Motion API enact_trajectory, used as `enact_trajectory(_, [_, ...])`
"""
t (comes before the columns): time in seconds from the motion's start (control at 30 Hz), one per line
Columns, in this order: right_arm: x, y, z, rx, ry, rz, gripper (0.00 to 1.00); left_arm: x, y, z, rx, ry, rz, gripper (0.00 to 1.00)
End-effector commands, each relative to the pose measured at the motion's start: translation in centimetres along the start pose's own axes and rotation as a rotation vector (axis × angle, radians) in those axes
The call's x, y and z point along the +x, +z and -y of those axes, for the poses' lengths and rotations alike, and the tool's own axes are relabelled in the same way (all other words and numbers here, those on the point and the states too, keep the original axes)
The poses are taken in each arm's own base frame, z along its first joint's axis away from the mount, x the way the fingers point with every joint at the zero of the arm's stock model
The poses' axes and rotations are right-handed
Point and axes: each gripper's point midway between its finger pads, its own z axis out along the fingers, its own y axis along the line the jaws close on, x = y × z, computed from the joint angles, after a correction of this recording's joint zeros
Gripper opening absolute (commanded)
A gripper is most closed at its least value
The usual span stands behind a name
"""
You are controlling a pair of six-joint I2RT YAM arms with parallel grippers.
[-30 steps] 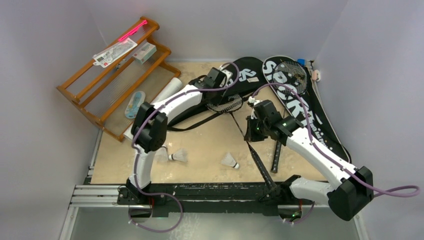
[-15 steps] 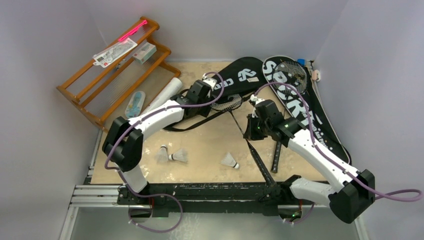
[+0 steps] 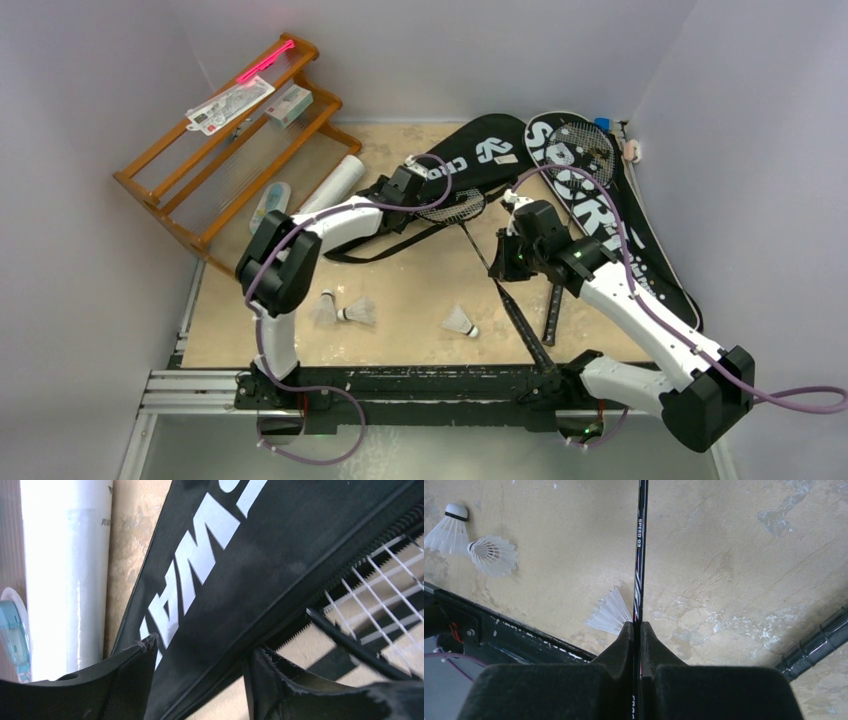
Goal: Pack up the badminton gear
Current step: Place the racket in the racket bag.
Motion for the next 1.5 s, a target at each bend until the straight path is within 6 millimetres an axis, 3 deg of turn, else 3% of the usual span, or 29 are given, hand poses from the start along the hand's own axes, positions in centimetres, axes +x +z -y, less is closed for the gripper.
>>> enact_trajectory(0.0, [-1.6,-1.4,-1.1,-0.036,-0.01,0.058,0.0,-2.4,1.5,-1.3,-0.08,0.006,0.033,0.51])
enact_trajectory(0.07, [-1.6,-1.4,-1.1,-0.033,-0.005,0.058,0.0,-2.5,1.6,-1.3,-0.082,0.001,0.025,0.34])
enact_trajectory(0.27, [-1.4,-1.2,-0.6,-0.007,0.005,0.059,0.0,-3.0,0.3,-1.0,-0.056,-0.039,0.023,0.0])
enact_trajectory(0.63, [-2.7,-1.1,-1.4,-0.037,0.046,0.114,0.0,-4.6,-4.7,2.2,0.072,-0.065,0.021,0.0])
enact_trajectory(1.03, [-3.7,-0.5,-3.4,-0.118,0.151,0.119,0.0,-7.2,-11.3,8.9,0.509,-0.178,0.061,0.0])
enact_trajectory(1.23, [-4.6,0.2,-4.4,-0.145,0.231,0.119,0.0,-6.4,-12.7,10.8,0.613,-0.185,0.021,0.0])
enact_trajectory(1.3, [-5.1,0.5,-4.1,-0.109,0.276,0.125,0.0,-6.0,-13.0,11.4,0.643,-0.183,-0.001,0.0])
enact_trajectory(1.47, [-6.7,0.0,-0.8,0.105,0.433,0.212,0.0,-4.2,-13.6,12.3,0.67,-0.157,-0.086,0.0])
